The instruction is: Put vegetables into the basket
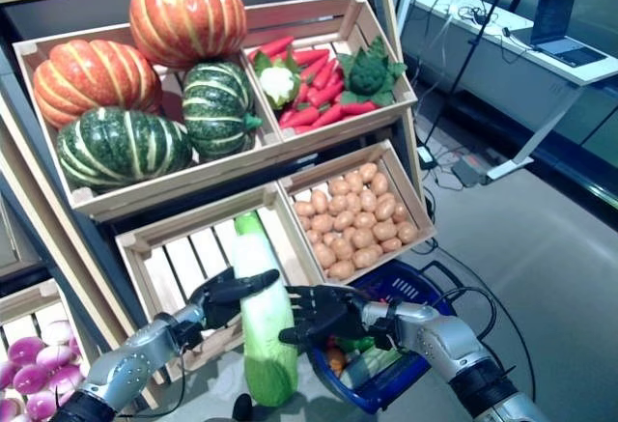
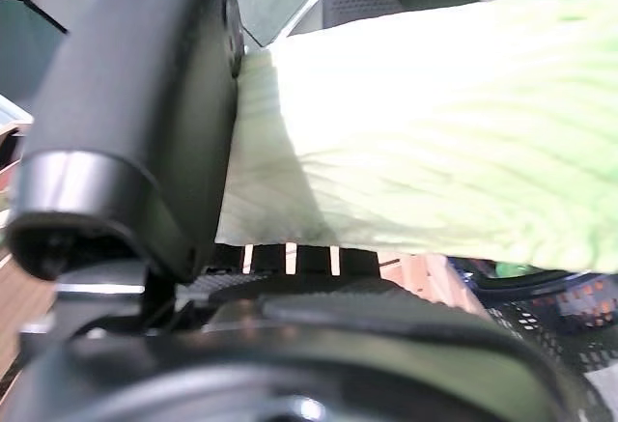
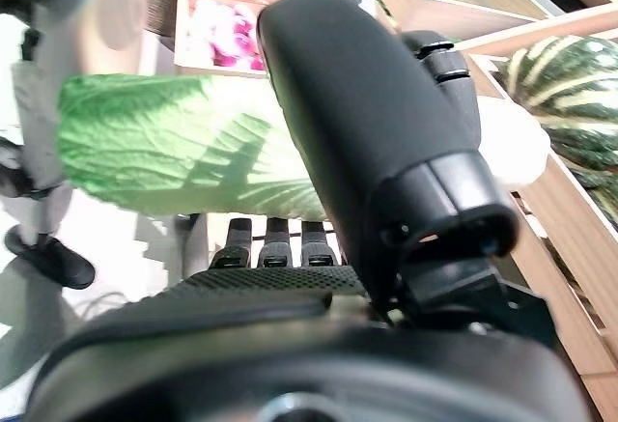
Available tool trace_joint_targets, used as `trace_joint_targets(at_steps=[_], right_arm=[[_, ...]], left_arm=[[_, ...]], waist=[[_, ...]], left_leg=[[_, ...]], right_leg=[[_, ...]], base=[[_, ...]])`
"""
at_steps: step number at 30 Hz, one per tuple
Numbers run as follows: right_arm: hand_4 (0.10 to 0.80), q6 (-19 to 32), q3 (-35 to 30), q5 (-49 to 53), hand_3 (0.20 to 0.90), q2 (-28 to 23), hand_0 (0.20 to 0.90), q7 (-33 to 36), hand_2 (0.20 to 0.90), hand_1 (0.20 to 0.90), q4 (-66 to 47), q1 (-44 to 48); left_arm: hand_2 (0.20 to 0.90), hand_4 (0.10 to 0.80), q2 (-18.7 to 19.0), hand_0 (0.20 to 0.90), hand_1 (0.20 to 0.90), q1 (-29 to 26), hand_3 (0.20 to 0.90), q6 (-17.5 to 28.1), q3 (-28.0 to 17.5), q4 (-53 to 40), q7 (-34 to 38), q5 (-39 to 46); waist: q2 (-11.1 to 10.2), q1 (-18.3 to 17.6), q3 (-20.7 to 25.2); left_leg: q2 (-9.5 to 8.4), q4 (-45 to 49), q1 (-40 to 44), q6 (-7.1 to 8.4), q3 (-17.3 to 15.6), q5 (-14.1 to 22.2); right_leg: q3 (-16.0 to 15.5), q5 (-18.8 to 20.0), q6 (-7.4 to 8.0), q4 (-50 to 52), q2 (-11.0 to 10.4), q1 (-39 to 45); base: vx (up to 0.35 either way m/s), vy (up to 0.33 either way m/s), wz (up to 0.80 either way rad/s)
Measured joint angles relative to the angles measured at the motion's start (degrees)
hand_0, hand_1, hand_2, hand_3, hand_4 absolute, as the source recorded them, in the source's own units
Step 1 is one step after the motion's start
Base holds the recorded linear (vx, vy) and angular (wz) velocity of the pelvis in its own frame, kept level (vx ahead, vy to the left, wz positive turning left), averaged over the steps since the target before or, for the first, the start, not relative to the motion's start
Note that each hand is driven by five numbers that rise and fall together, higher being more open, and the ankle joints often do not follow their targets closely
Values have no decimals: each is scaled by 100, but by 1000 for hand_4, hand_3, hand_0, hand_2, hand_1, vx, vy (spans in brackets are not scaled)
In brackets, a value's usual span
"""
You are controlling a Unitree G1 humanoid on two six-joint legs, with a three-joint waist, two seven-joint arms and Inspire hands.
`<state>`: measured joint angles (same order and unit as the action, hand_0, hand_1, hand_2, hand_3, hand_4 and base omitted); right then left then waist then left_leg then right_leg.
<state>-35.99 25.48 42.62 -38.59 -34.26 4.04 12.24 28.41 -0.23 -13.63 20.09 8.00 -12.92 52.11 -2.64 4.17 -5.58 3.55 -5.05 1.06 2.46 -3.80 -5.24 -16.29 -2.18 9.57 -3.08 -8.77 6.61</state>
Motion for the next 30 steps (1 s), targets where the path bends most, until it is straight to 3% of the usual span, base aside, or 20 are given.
trace_joint_targets(at_steps=[7, 17, 30], right_arm=[[800, -265, 45, 3, 900, 9, 900, 7, 900, 900, -1, 91], [800, -510, 454, -223, 900, 439, 900, 646, 900, 900, -46, -328], [800, -386, 424, -215, 900, 719, 900, 1984, 900, 900, -180, -496]], left_arm=[[300, 400, 4, 300, 300, 57, 300, 1, 24, 20, 25, 5], [300, 400, -177, 300, 300, 58, 300, 212, 97, 12, 379, 8], [300, 400, -313, 300, 300, 31, 300, 287, -4, -11, 823, -89]], waist=[[-9, -1, 82], [4, -16, 153], [9, -114, 151]], left_leg=[[-9, 0, 10, -2, 13, -1], [-12, 0, 9, -6, 26, -3], [-6, -1, 9, -7, 26, -3]], right_leg=[[6, 3, 3, -1, -4, 8], [24, 4, 5, 3, -7, 0], [27, 4, 5, -5, -7, -1]], base=[[0, 0, 0], [0, 0, 0], [0, 0, 0]])
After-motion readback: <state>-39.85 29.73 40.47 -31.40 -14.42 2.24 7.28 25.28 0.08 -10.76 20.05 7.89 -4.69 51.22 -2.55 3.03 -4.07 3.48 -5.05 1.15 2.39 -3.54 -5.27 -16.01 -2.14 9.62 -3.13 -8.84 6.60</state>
